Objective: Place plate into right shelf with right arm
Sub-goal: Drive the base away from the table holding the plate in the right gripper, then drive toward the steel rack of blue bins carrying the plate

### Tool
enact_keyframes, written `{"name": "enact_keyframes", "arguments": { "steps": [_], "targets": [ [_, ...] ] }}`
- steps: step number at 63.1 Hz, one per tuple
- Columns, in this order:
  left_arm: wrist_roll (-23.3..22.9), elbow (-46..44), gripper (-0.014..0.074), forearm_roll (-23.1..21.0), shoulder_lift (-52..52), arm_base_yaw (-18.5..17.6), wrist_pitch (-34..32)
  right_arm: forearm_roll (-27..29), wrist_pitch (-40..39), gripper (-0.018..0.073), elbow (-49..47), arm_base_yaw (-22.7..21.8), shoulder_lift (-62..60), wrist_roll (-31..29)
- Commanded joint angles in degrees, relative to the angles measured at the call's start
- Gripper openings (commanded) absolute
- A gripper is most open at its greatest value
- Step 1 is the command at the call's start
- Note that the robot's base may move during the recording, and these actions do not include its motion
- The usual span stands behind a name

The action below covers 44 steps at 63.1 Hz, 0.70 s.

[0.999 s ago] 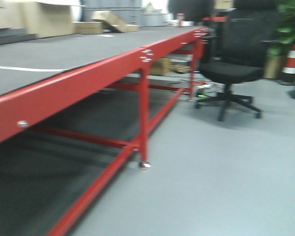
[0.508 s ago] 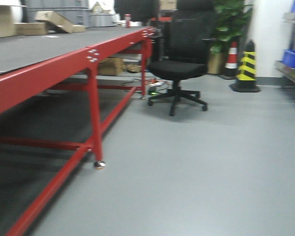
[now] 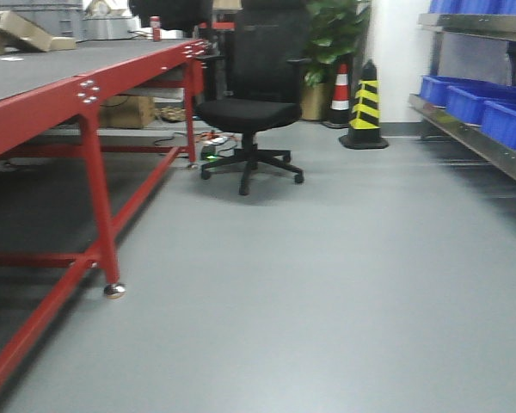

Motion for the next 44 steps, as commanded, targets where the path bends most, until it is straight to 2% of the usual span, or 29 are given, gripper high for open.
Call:
{"name": "enact_keyframes", "arguments": {
  "steps": [1,44],
  "targets": [
    [-0.1,0.3,-0.0047,-0.1,-0.4,0.0,-4.9,-1.0,-5.0,0.0055,-1.7,-0.1,1.4,-0.1],
    [-0.1,0.3,-0.0047,-0.1,-0.4,0.0,-4.9,-1.0,-5.0,0.0055,-1.7,-0.1,1.2,-0.1]
  ]
}}
